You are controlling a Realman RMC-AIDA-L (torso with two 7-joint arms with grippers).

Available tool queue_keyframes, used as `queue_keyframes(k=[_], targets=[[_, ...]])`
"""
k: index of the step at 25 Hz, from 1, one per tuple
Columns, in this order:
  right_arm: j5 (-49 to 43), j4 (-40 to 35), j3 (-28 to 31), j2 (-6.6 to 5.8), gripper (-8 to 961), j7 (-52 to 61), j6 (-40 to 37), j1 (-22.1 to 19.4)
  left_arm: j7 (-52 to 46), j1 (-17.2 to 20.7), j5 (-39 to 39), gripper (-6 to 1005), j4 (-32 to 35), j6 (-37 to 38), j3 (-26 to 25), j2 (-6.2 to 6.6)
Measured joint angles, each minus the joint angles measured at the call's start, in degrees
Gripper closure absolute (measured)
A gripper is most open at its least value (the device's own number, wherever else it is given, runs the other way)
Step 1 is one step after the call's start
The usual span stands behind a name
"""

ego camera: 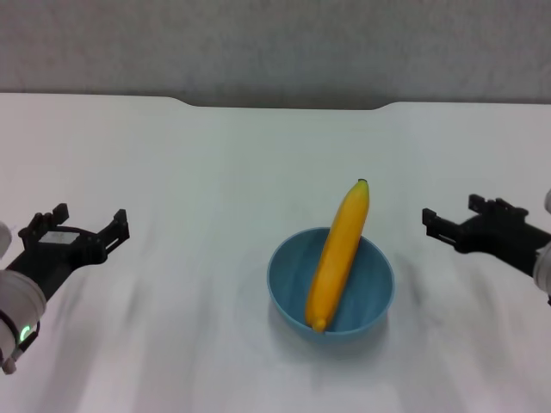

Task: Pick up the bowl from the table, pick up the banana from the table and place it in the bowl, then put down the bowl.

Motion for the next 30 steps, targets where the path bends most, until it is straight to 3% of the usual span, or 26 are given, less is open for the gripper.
queue_keyframes(k=[4, 10, 14, 20, 30], targets=[[17.32, -6.12, -0.14, 0.13, 82, -15.76, 3.78, -0.17, -1.92, -0.97, -0.01, 92, 5.76, -8.79, 0.22, -0.04], [45.55, -19.50, -0.48, 0.13, 102, -42.91, 21.37, -0.31, -3.62, -1.49, -0.01, 92, 8.79, -13.10, 0.60, -0.09], [57.23, -29.11, -1.78, 0.16, 167, -51.87, 32.65, 0.45, -3.95, -2.55, -0.01, 92, 11.88, -17.37, 1.11, -0.11], [63.27, -39.32, -2.67, 0.25, 167, -55.71, 44.65, 2.94, -6.62, -6.15, -0.63, 92, 22.44, -28.44, 1.74, -0.28], [65.36, -44.33, -2.24, 0.27, 167, -58.69, 42.30, 3.26, -6.68, -10.40, -6.17, 92, 35.11, -33.58, 1.37, -0.56]])
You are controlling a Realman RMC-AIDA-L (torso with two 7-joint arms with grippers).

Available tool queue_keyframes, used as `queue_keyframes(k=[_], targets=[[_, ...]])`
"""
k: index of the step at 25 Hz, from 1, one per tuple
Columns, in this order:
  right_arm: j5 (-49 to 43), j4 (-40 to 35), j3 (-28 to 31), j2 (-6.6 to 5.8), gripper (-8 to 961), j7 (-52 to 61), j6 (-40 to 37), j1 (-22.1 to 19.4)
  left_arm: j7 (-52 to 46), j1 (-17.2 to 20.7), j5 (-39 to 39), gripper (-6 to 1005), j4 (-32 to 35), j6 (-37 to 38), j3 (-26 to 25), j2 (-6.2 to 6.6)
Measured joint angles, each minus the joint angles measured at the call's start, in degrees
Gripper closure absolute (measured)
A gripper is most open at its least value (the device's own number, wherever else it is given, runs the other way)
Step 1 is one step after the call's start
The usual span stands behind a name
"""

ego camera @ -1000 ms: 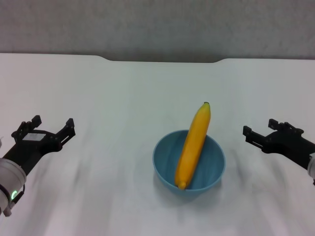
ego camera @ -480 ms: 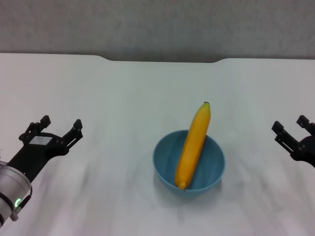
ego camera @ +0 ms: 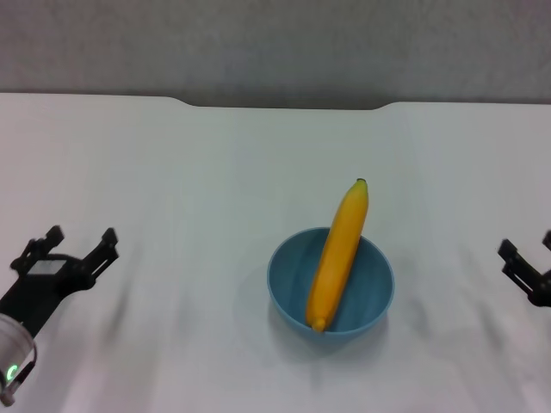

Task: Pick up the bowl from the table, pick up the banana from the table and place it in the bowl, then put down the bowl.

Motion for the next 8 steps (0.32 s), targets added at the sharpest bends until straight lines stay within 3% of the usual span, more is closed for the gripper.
queue_keyframes(k=[8], targets=[[2.15, -1.97, -0.36, 0.01, 167, -0.07, -6.02, 0.28, 0.15, -1.52, -2.04, 92, 4.96, 0.04, -0.39, 0.07]])
